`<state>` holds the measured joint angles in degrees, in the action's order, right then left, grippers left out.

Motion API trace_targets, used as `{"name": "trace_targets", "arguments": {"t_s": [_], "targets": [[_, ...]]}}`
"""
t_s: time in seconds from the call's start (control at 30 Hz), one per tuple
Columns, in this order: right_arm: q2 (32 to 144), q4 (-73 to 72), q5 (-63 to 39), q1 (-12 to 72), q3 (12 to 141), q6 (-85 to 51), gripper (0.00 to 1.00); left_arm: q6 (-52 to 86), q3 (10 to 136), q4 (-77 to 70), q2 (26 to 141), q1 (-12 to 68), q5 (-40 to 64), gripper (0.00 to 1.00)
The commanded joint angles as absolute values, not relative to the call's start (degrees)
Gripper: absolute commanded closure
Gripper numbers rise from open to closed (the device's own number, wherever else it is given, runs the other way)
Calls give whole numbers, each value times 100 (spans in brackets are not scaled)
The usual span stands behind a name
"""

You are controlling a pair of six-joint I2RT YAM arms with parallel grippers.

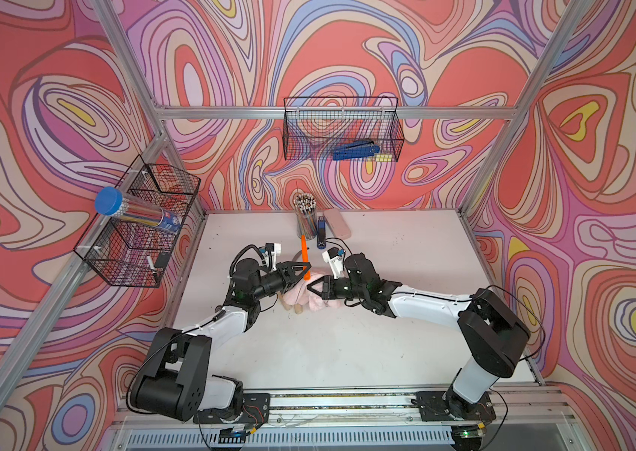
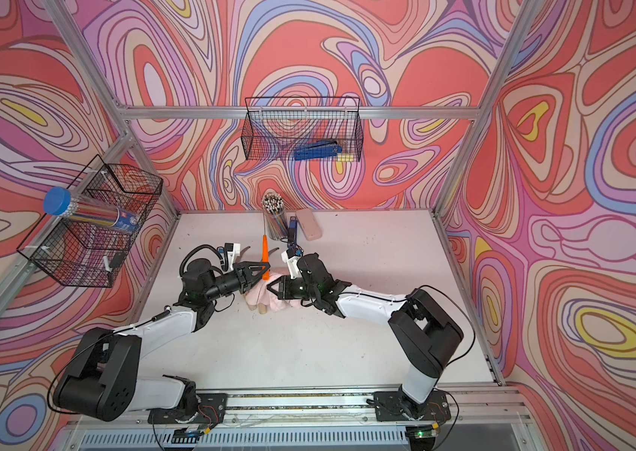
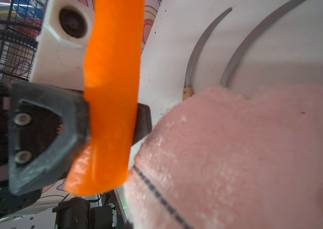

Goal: Wipe small sickles with rags
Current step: Wipe the small sickle.

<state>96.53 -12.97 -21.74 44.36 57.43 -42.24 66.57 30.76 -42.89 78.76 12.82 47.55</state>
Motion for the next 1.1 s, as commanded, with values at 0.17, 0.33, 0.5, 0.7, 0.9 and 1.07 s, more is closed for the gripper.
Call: {"name": "trace_targets", "arguments": {"t_s": [0.17, 0.33, 0.5, 0.7, 0.9, 1.07], "targets": [[9239, -370, -1354, 4333, 6340, -3633, 100, 6062, 3461, -3489, 7762, 1634, 4609, 100], [9374, 188, -1097, 4322, 6898, -3219, 100, 6006, 3609, -3490, 7846, 1992, 4617, 100], [9807, 342, -1104, 4118, 7322, -3158, 100, 6058, 3578, -3674, 7886, 2029, 4641, 100], [9991, 391, -973, 3770, 7794, -3069, 100, 6172, 3522, -3796, 8053, 2069, 4597, 100], [10116, 545, -1196, 3399, 8302, -2822, 100, 6317, 3571, -3906, 8266, 2069, 4691, 100], [10359, 573, -1611, 3398, 8461, -2761, 100, 6286, 3648, -3872, 8408, 2074, 4750, 100]]}}
